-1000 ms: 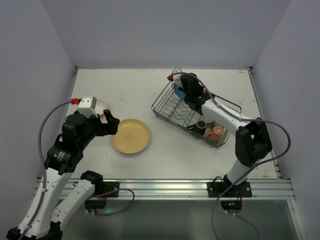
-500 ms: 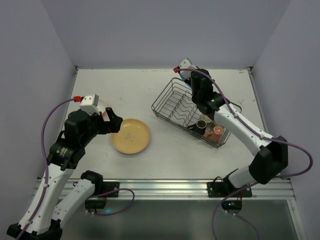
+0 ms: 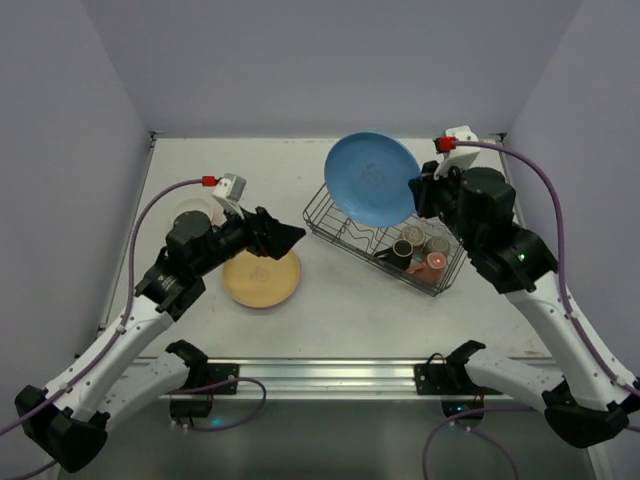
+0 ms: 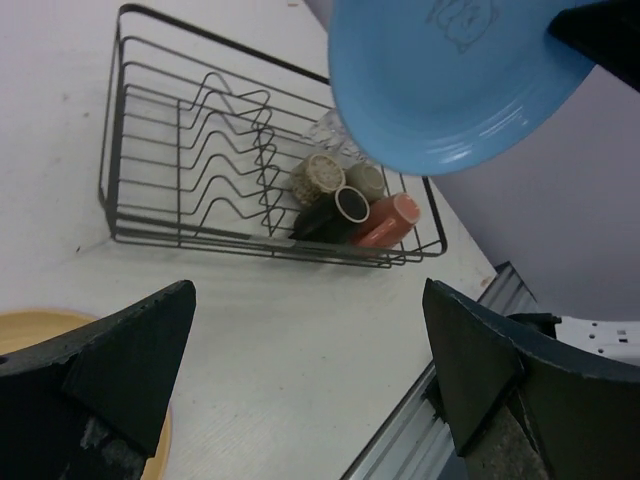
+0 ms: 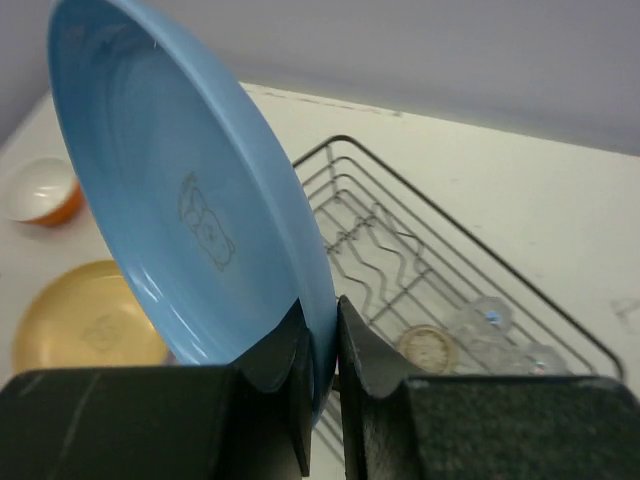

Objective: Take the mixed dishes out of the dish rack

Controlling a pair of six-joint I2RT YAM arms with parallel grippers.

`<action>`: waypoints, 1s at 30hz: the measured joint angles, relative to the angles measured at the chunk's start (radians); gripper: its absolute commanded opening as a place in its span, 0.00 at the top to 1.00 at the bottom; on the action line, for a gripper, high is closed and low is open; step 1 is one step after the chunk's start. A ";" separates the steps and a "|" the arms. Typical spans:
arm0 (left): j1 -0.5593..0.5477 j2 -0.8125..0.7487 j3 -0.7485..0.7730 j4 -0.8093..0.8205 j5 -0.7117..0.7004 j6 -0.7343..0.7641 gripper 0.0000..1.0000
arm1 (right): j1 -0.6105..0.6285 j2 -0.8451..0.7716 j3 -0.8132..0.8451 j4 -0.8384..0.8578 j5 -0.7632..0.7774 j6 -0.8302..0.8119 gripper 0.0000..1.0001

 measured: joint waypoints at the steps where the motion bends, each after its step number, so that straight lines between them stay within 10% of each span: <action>1: -0.026 0.013 0.000 0.041 0.002 0.007 0.00 | 0.000 -0.034 -0.022 -0.010 -0.058 0.050 1.00; 10: -0.116 0.087 0.000 0.247 -0.031 0.072 0.11 | 0.001 -0.143 -0.197 -0.042 -0.317 0.282 1.00; 17: -0.142 0.103 -0.005 0.289 -0.111 0.112 0.56 | 0.001 -0.145 -0.208 -0.030 -0.406 0.326 1.00; 21: -0.146 0.109 -0.005 0.290 -0.155 0.132 0.99 | 0.001 -0.145 -0.208 -0.023 -0.429 0.335 1.00; 26: -0.153 0.116 -0.003 0.289 -0.182 0.143 1.00 | 0.000 -0.146 -0.217 -0.013 -0.441 0.336 0.97; 27: -0.153 0.119 -0.002 0.287 -0.189 0.143 1.00 | 0.000 -0.146 -0.221 -0.009 -0.444 0.336 0.83; 28: -0.154 0.121 -0.002 0.286 -0.197 0.142 1.00 | -0.001 -0.148 -0.226 -0.002 -0.446 0.336 0.34; 30: -0.156 0.124 -0.001 0.268 -0.232 0.135 1.00 | -0.001 -0.153 -0.236 0.008 -0.458 0.344 0.01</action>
